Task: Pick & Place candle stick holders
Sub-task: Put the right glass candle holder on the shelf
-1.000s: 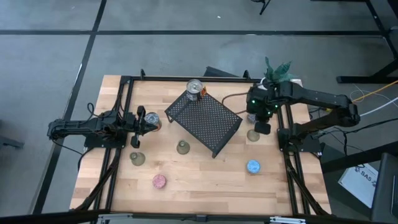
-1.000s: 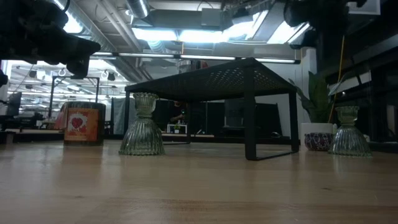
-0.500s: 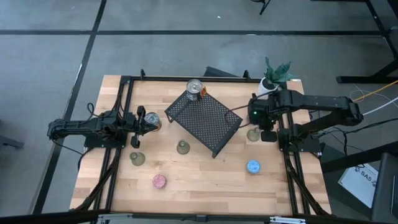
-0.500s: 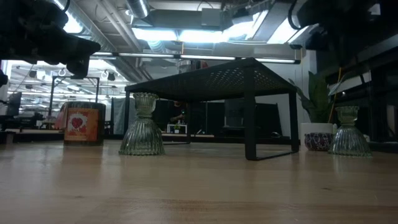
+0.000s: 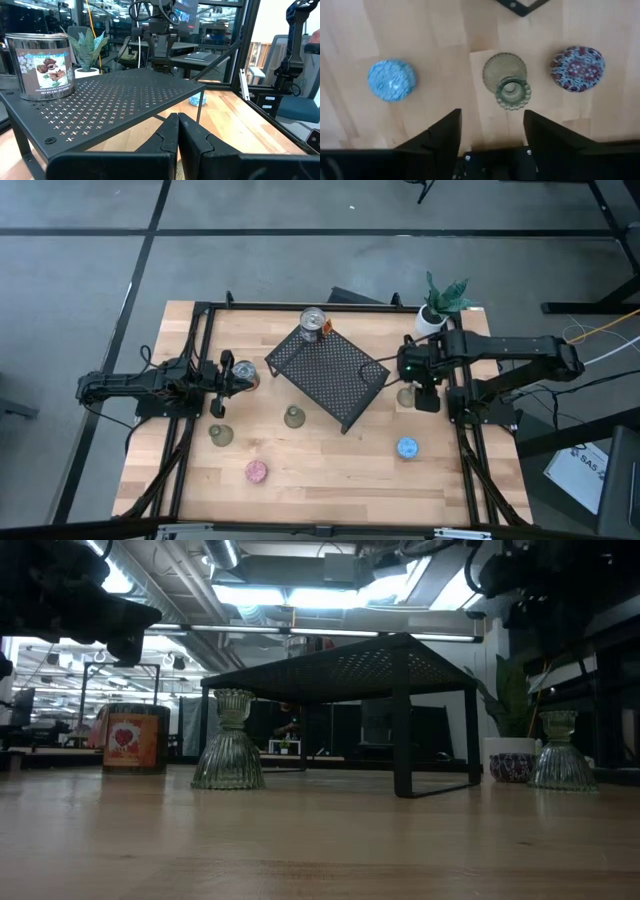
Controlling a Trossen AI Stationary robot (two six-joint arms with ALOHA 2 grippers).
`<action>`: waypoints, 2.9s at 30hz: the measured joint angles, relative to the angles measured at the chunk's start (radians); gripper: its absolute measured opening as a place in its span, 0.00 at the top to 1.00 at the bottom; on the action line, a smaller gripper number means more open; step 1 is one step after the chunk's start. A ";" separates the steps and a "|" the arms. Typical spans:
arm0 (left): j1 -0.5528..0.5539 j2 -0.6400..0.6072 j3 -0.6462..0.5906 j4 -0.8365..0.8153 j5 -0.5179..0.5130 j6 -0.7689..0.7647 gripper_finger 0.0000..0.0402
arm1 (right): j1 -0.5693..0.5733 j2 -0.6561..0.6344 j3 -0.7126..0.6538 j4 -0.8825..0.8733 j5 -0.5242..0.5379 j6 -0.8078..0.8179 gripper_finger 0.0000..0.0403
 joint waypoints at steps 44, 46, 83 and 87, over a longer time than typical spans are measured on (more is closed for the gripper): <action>0.000 0.000 0.000 0.000 0.000 0.000 1.00 | -0.010 0.010 -0.231 0.178 0.104 0.430 0.17; 0.000 0.000 0.000 0.000 0.000 0.000 1.00 | -0.010 0.010 -0.243 0.204 0.103 0.430 0.17; 0.000 0.000 0.000 0.000 0.000 0.000 1.00 | -0.035 0.010 -0.343 0.340 0.100 0.431 0.25; 0.000 0.000 0.000 0.000 0.000 0.000 1.00 | -0.035 0.010 -0.343 0.339 0.100 0.431 0.31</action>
